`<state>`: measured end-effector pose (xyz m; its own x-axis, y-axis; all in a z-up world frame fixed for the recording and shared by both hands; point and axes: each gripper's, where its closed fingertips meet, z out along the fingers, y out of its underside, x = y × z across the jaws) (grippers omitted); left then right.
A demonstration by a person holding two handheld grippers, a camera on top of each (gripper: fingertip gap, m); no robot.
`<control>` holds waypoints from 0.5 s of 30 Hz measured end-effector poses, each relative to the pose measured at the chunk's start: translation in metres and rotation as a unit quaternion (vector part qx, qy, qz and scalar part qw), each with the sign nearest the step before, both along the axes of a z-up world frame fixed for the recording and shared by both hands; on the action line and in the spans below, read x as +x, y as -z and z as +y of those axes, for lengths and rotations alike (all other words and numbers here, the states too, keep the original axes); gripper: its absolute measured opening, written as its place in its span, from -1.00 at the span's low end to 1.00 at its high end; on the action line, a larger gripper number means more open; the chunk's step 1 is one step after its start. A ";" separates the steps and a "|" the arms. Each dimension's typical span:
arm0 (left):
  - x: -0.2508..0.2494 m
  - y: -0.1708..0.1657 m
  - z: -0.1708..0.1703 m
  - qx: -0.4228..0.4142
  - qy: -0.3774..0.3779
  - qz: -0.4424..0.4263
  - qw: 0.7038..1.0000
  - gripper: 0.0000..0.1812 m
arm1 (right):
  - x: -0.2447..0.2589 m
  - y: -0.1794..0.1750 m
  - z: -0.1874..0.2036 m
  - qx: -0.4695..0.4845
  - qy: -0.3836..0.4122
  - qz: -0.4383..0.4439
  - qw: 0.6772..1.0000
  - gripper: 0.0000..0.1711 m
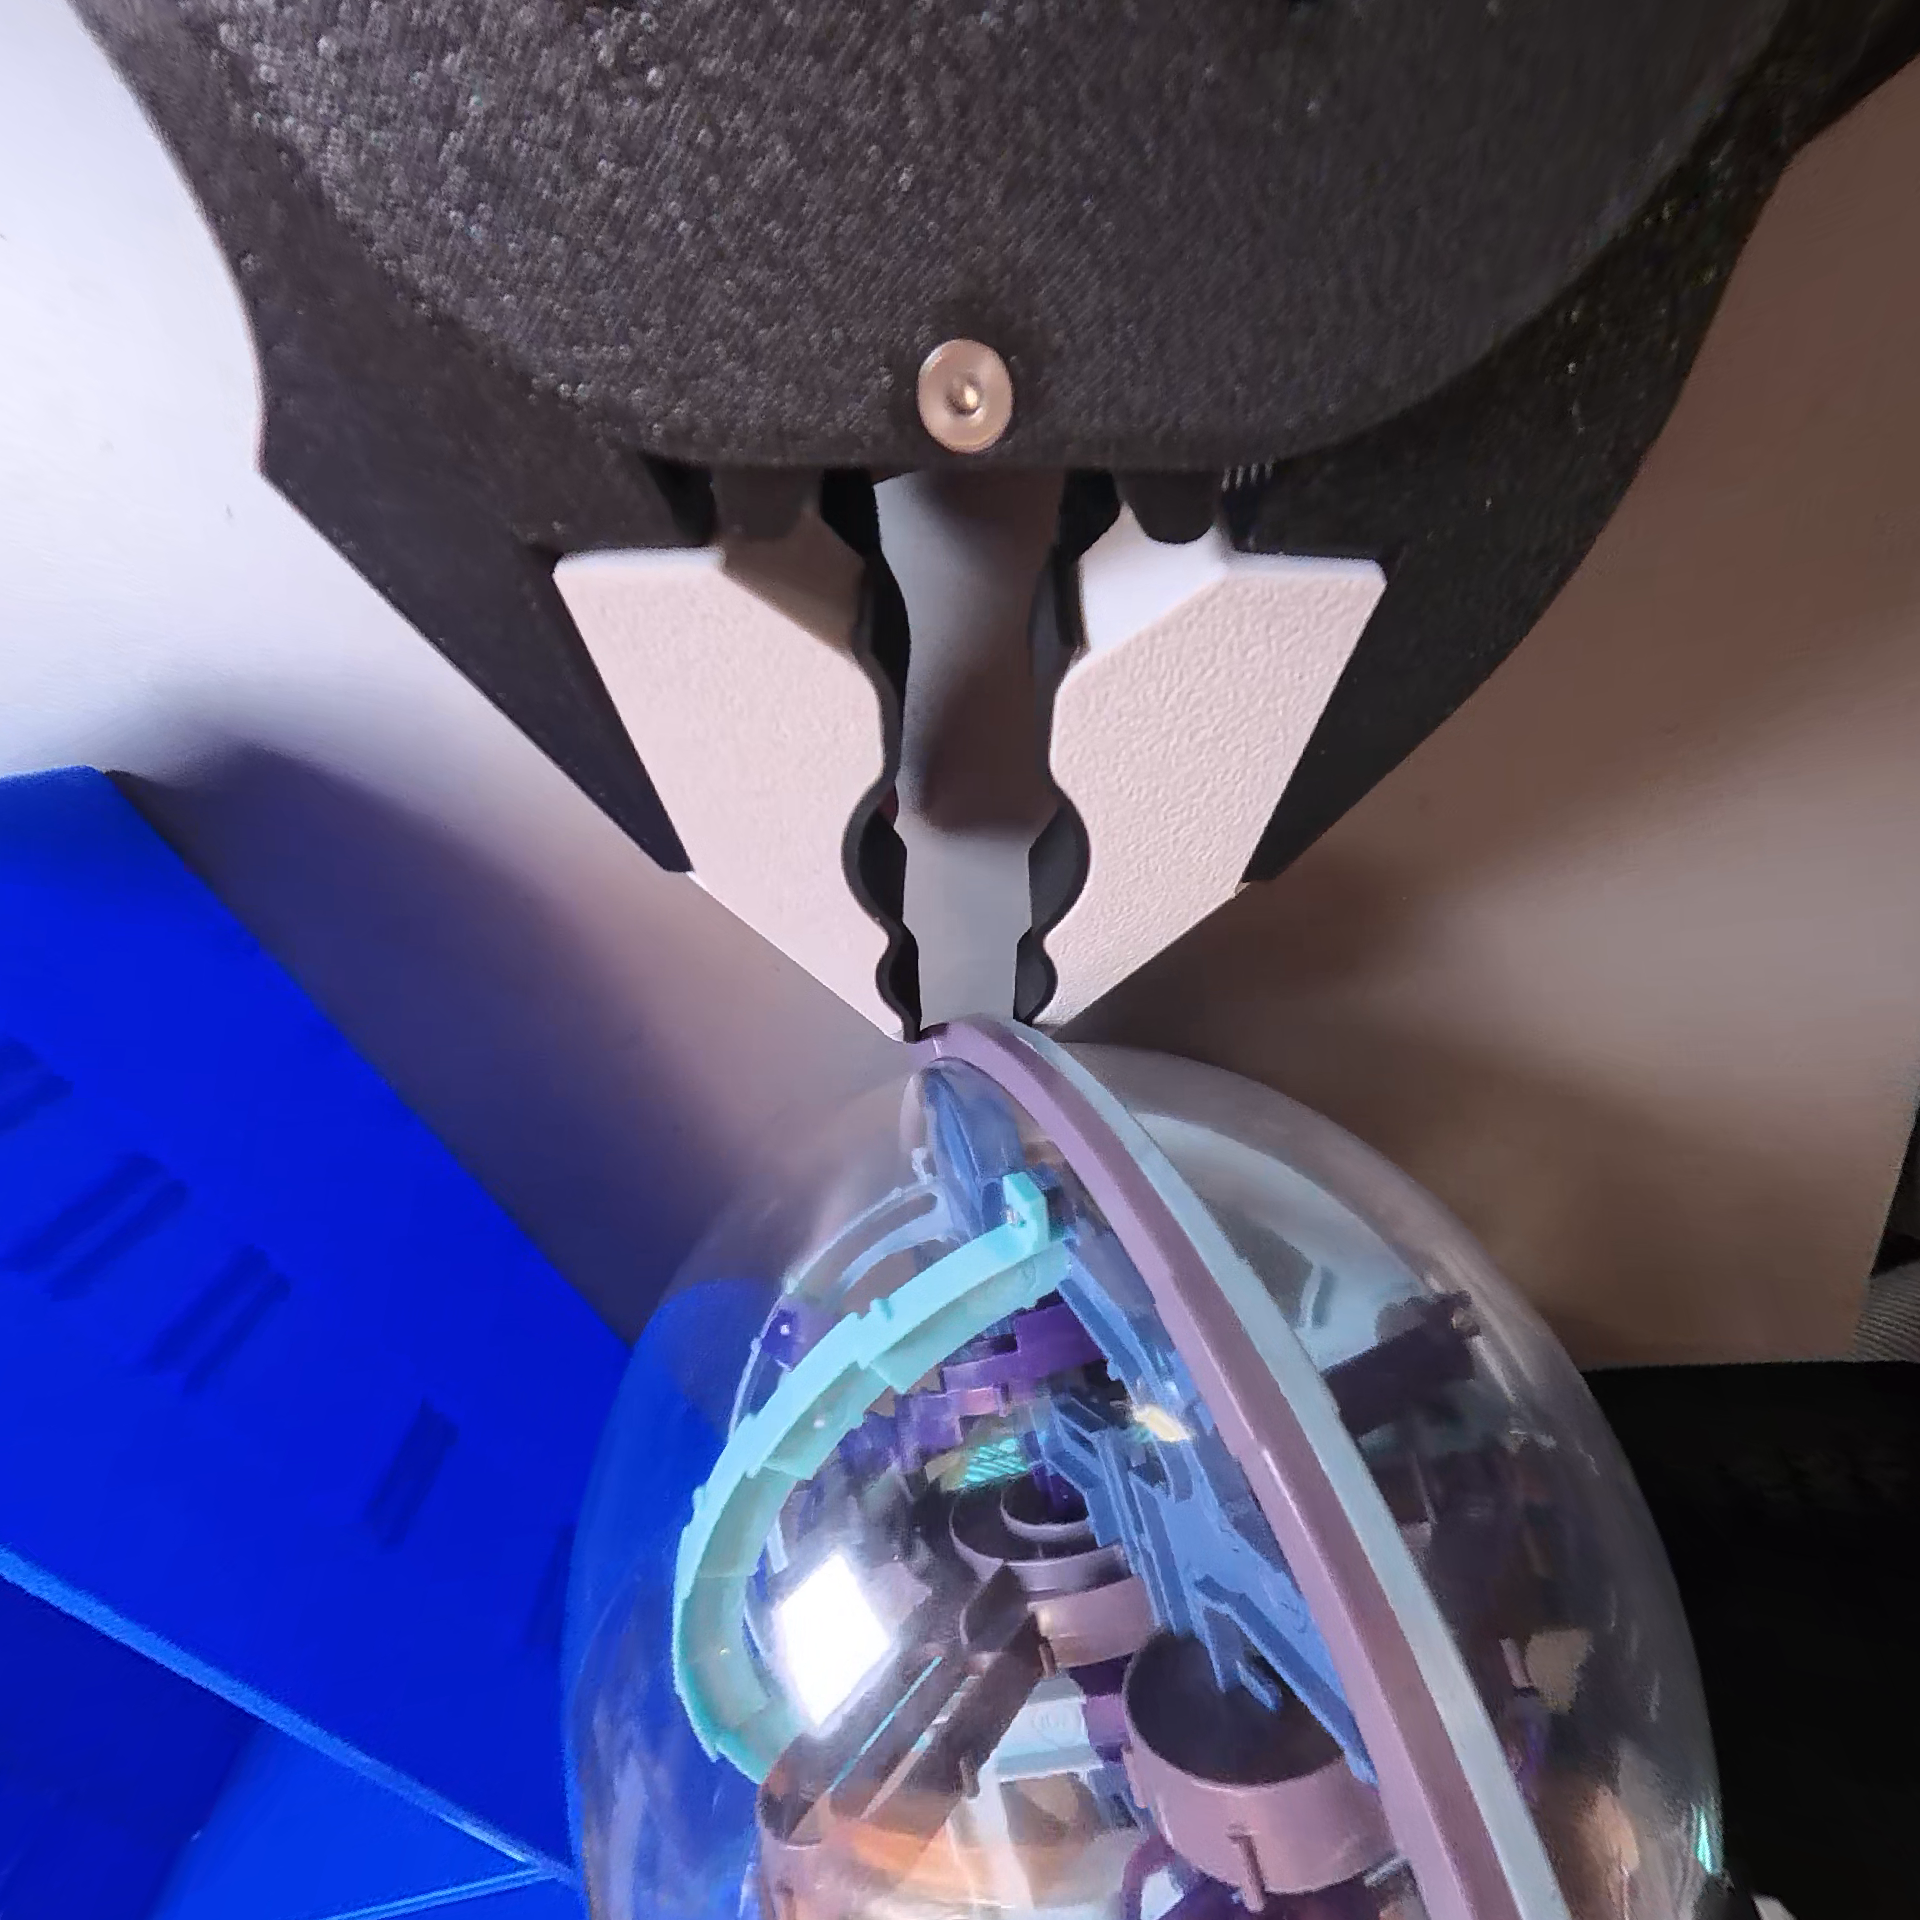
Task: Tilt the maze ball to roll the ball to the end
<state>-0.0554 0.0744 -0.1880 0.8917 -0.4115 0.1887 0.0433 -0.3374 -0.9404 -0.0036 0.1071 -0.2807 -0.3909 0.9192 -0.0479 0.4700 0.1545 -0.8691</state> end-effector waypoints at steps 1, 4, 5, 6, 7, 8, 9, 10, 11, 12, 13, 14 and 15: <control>-0.001 0.000 -0.002 0.000 0.000 0.001 1.000 0.46 | 0.000 -0.001 0.000 -0.001 0.001 0.002 1.000 -0.82; -0.006 0.001 -0.007 0.009 0.006 -0.013 1.000 0.46 | -0.002 -0.004 -0.001 0.001 0.003 0.011 1.000 -0.83; -0.007 0.002 -0.010 0.013 0.012 -0.017 1.000 0.46 | -0.002 -0.006 -0.001 0.003 0.004 0.014 1.000 -0.83; -0.009 0.003 -0.013 0.017 0.020 -0.021 0.999 0.45 | -0.002 -0.008 -0.002 0.004 0.004 0.019 1.000 -0.83; -0.011 0.005 -0.016 0.019 0.028 -0.023 0.999 0.45 | -0.002 -0.011 -0.002 0.005 0.006 0.025 1.000 -0.84; -0.013 0.007 -0.019 0.020 0.036 -0.025 0.999 0.45 | -0.002 -0.014 -0.001 0.004 0.008 0.031 0.999 -0.85; -0.015 0.008 -0.021 0.022 0.042 -0.030 0.998 0.44 | -0.001 -0.017 -0.001 0.000 0.010 0.039 0.999 -0.86; -0.017 0.008 -0.022 0.021 0.045 -0.040 0.998 0.44 | -0.001 -0.020 -0.001 -0.006 0.012 0.045 0.999 -0.86; -0.019 0.009 -0.023 0.020 0.047 -0.050 0.997 0.43 | -0.001 -0.023 0.000 -0.013 0.013 0.051 0.999 -0.87; -0.021 0.009 -0.023 0.018 0.049 -0.058 0.997 0.43 | -0.001 -0.026 0.000 -0.020 0.015 0.056 0.998 -0.88; -0.022 0.009 -0.023 0.017 0.050 -0.065 0.996 0.42 | -0.001 -0.028 0.001 -0.025 0.017 0.060 0.998 -0.88; -0.023 0.009 -0.022 0.017 0.050 -0.071 0.996 0.42 | -0.002 -0.029 0.002 -0.028 0.019 0.062 0.997 -0.88; -0.024 0.008 -0.021 0.017 0.049 -0.079 0.996 0.42 | -0.002 -0.030 0.002 -0.031 0.021 0.064 0.997 -0.89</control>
<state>-0.0798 0.0533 -0.1963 0.8074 -0.5027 0.3088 0.1608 -0.3161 -0.9350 -0.0054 0.1090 -0.2512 -0.3585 0.9317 -0.0574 0.3600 0.0813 -0.9294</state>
